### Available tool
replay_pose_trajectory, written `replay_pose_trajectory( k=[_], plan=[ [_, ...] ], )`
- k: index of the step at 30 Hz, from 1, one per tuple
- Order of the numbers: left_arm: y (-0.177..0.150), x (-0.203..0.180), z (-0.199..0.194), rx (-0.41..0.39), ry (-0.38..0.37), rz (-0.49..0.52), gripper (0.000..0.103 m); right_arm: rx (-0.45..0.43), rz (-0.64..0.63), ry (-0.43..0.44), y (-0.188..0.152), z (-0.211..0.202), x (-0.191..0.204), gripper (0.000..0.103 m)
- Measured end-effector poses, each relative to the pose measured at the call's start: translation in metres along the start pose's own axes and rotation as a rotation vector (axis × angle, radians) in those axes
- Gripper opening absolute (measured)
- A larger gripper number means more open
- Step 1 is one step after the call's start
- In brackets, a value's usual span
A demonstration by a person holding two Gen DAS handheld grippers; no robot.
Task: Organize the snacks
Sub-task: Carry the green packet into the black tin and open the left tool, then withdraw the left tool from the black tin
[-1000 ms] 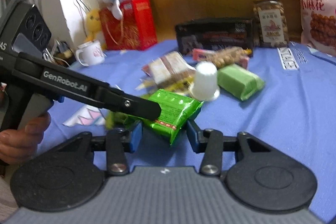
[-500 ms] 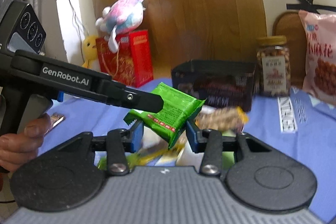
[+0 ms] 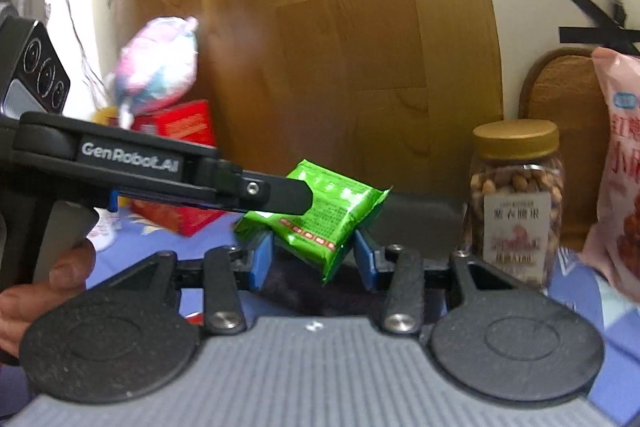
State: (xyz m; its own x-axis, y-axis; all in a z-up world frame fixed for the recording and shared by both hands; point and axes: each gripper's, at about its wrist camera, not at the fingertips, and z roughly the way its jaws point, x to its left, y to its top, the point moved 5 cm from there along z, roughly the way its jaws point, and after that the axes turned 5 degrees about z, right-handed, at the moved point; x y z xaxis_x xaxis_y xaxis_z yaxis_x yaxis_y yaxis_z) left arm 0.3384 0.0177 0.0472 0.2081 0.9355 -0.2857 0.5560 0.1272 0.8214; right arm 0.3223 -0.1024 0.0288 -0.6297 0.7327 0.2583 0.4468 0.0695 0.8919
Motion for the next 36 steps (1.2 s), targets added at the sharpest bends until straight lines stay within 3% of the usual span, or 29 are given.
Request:
replay_pose_trajectory(
  k=[5, 8, 15, 21, 25, 27, 30, 33, 36],
  plan=[
    [-0.005, 0.022, 0.044, 0.033, 0.044, -0.038, 0.041, 0.04, -0.055, -0.067, -0.004, 0.037, -0.011, 0.049],
    [-0.016, 0.03, 0.055, 0.076, 0.063, -0.067, 0.045, 0.048, -0.051, -0.093, -0.009, 0.037, -0.016, 0.05],
    [-0.036, 0.019, 0.003, 0.013, 0.024, -0.039, 0.049, 0.038, 0.181, -0.005, -0.034, -0.024, -0.038, 0.051],
    [-0.076, -0.004, 0.004, 0.124, 0.016, -0.017, 0.05, 0.131, 0.394, 0.022, -0.078, -0.038, -0.052, 0.041],
    [-0.102, -0.017, 0.006, 0.202, -0.001, -0.017, 0.05, 0.163, 0.402, 0.064, -0.097, -0.049, -0.025, 0.038],
    [-0.11, -0.019, 0.004, 0.217, 0.002, -0.015, 0.05, 0.134, 0.376, 0.06, -0.1, -0.061, -0.015, 0.038],
    [-0.114, -0.014, -0.007, 0.211, 0.015, -0.03, 0.05, 0.03, 0.437, 0.03, -0.099, -0.089, -0.022, 0.039],
    [-0.109, -0.009, -0.026, 0.161, 0.032, -0.062, 0.051, -0.057, 0.515, -0.005, -0.112, -0.124, -0.036, 0.04],
    [-0.108, -0.008, -0.05, 0.087, 0.067, -0.065, 0.056, -0.07, 0.564, -0.047, -0.132, -0.142, -0.047, 0.044]
  ],
)
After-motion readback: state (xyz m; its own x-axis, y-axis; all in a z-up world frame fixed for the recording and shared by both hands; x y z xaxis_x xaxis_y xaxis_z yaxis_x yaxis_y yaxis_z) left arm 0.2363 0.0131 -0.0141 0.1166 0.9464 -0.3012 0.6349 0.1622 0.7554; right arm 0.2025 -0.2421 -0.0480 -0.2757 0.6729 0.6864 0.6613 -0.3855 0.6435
